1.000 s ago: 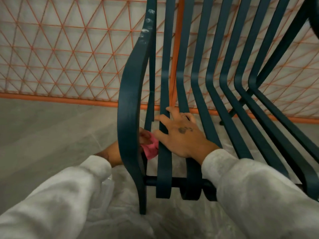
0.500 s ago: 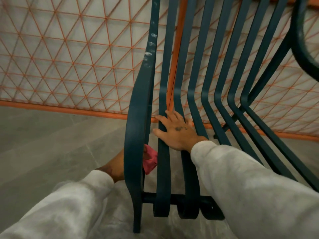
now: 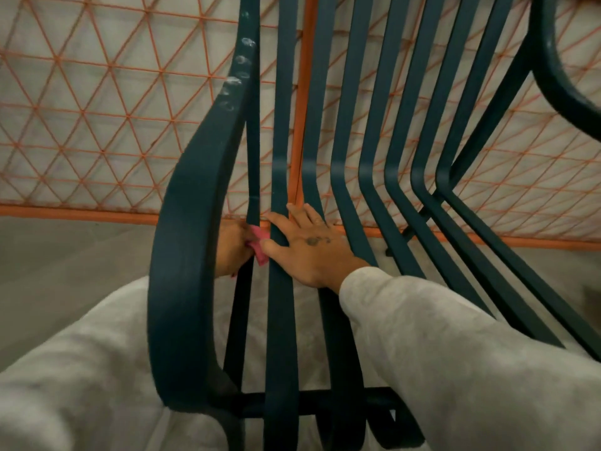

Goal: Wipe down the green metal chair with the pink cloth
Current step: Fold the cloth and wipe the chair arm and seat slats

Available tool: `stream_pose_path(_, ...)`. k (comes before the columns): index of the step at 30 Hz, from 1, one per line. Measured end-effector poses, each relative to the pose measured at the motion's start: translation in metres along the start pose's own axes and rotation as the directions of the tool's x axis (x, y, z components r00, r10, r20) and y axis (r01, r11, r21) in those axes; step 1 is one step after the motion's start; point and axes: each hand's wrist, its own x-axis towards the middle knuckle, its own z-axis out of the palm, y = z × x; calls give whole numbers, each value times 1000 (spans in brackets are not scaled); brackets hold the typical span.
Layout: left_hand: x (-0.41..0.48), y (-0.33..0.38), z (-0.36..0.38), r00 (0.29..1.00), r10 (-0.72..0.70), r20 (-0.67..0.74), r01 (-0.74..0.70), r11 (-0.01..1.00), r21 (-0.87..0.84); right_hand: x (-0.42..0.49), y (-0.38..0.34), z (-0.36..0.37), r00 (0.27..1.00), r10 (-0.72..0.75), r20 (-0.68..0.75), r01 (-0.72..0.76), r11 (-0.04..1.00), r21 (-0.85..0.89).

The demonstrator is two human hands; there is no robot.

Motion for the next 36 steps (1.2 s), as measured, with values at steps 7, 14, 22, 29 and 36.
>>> stream_pose_path(7, 47, -16, 7, 991, -133, -32, 135, 990, 46, 5, 0, 3, 1000, 0, -13, 0, 999, 38)
stream_pose_path(14, 53, -16, 9, 995, -94, -40, 95, 995, 12, 5, 2, 3, 1000, -1, -15, 2, 999, 35)
stream_pose_path(22, -38, 23, -13, 995, -70, -66, 63, 994, -92, 3, 0, 2, 1000, 8, -16, -7, 1000, 17)
stream_pose_path(29, -49, 20, -7, 992, -114, -60, 107, 988, -110, 1, -3, 1, 1000, 9, -14, -9, 1000, 17)
stream_pose_path(36, 7, 2, -1, 994, -108, -34, 106, 993, -44, -1, -3, -2, 1000, 14, -18, -13, 999, 46)
